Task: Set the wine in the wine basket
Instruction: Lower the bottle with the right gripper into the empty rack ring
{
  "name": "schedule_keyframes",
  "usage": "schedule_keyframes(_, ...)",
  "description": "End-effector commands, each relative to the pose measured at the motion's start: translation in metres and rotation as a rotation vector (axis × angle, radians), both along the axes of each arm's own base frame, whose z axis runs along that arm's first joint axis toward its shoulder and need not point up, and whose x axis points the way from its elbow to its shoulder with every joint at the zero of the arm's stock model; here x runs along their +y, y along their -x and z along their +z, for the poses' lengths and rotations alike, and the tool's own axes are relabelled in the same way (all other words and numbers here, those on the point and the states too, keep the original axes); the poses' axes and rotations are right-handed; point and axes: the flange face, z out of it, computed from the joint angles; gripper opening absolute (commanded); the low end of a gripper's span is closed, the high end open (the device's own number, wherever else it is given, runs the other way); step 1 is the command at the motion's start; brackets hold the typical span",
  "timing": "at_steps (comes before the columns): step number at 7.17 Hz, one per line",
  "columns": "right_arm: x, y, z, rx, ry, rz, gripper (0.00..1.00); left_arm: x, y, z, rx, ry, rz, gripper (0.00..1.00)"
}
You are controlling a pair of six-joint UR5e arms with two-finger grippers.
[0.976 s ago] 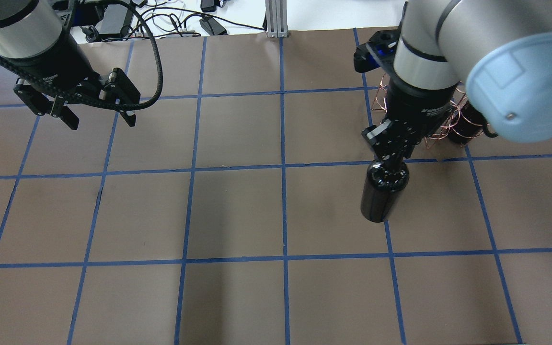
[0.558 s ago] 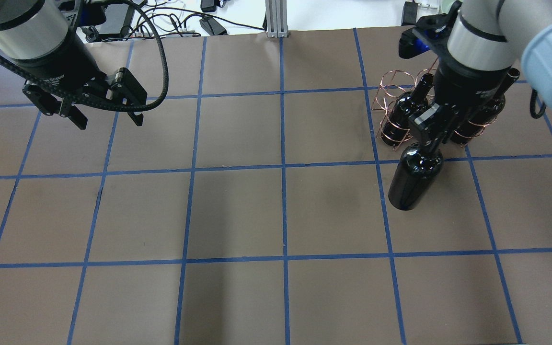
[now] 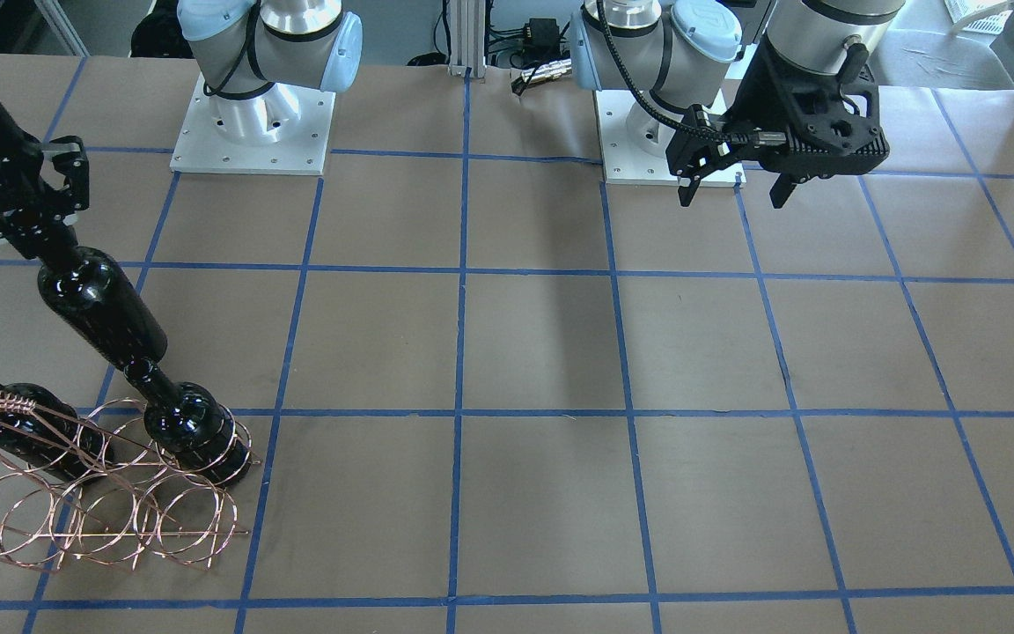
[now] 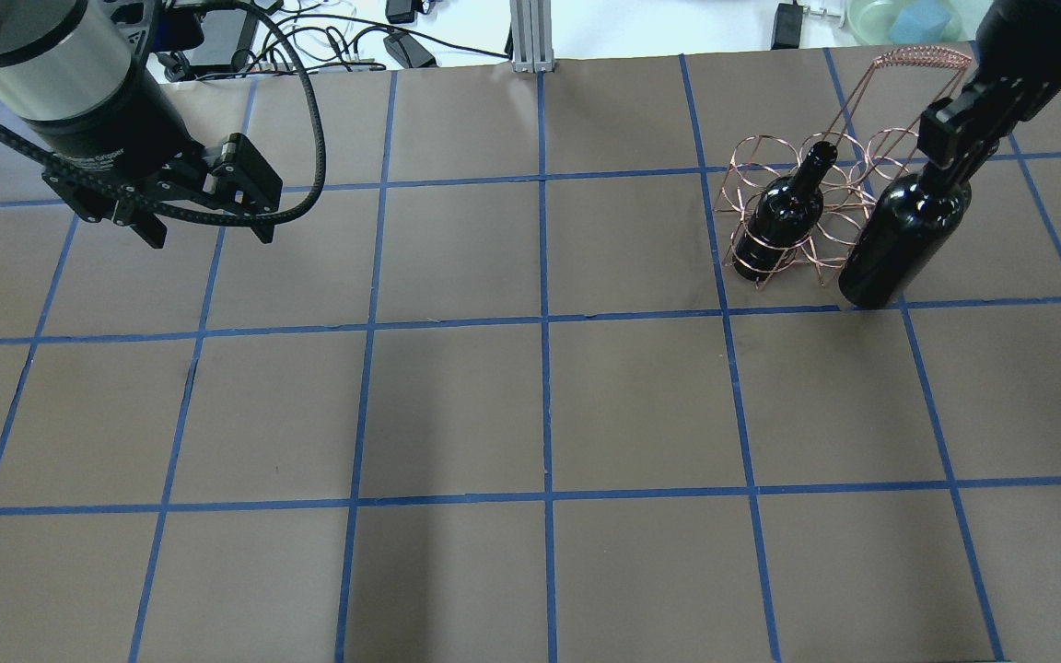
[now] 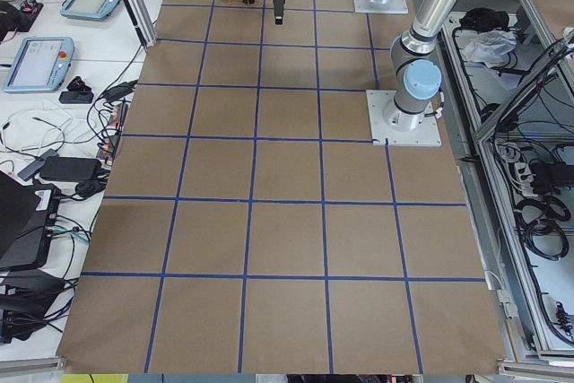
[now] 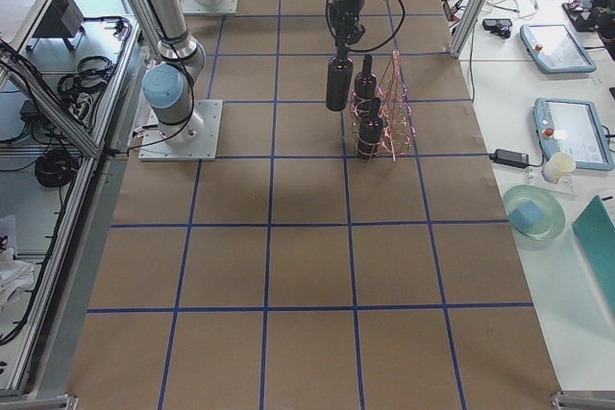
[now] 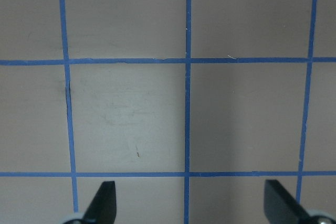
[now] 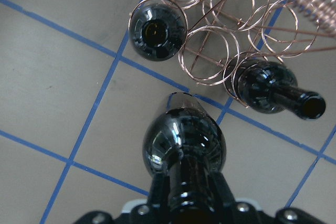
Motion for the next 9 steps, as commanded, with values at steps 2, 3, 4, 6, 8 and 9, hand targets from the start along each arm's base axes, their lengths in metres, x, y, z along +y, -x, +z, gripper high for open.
schedule_keyframes(2, -0.055, 0.024, 0.003, -0.018, 0.076, -0.027, 0.00, 0.001, 0.000, -0.001, 0.002, -0.001, 0.013, 1.00)
schedule_keyframes(3, -0.061, 0.028, -0.002, -0.053, 0.091, -0.035, 0.00, 0.001, 0.000, 0.001, -0.003, 0.002, 0.008, 1.00)
schedule_keyframes(4, -0.068, 0.030, -0.012, -0.058, 0.080, -0.035, 0.00, 0.002, 0.000, 0.001, -0.003, 0.002, 0.007, 1.00)
schedule_keyframes(6, -0.068, 0.030, -0.018, -0.060, 0.068, -0.034, 0.00, 0.002, 0.000, 0.002, 0.003, 0.003, 0.007, 1.00)
schedule_keyframes(8, -0.071, 0.030, -0.031, -0.064, 0.045, -0.035, 0.00, 0.002, 0.000, 0.001, -0.004, 0.000, 0.007, 1.00)
schedule_keyframes(9, -0.070, 0.030, -0.035, -0.065, 0.038, -0.037, 0.00, 0.002, 0.000, 0.001, -0.004, 0.000, 0.007, 1.00)
